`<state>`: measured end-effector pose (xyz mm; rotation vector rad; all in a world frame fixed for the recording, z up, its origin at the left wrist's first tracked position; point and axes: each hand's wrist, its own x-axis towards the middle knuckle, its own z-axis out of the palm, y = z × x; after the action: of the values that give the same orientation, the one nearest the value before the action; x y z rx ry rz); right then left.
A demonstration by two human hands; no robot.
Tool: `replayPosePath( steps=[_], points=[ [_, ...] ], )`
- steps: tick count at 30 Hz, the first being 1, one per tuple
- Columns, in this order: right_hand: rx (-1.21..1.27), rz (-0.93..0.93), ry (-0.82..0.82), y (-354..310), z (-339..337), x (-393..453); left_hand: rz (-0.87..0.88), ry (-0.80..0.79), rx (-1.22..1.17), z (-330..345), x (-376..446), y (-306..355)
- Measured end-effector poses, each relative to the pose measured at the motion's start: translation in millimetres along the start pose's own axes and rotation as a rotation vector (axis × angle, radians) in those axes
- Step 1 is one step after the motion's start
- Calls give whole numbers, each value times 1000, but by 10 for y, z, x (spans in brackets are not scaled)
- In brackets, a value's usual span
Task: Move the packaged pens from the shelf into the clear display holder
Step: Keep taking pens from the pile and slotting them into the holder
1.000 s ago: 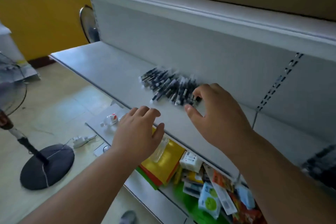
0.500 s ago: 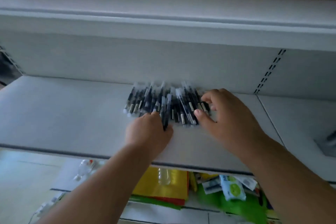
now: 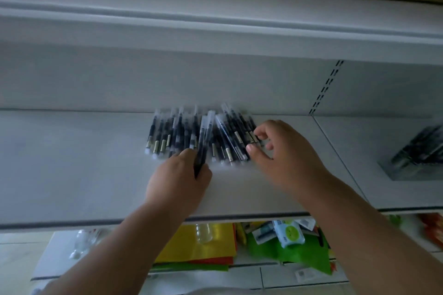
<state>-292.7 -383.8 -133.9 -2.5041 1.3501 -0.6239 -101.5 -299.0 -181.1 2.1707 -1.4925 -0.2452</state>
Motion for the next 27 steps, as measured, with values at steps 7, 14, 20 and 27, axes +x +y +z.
replayPosePath(
  steps=[7, 14, 20, 27],
  points=[
    [-6, 184, -128, 50, 404, 130, 160, 49, -587, -17, -242, -69],
    [-66, 267, -149, 18, 488, 274, 121, 40, -795, 11, -277, -158],
    [-59, 249, -195, -18, 452, 269, 3, -12, -1035, 29, -244, -259],
    [970, 619, -354, 100, 80, 170, -6, 15, -943, 36, -125, -207]
  ],
)
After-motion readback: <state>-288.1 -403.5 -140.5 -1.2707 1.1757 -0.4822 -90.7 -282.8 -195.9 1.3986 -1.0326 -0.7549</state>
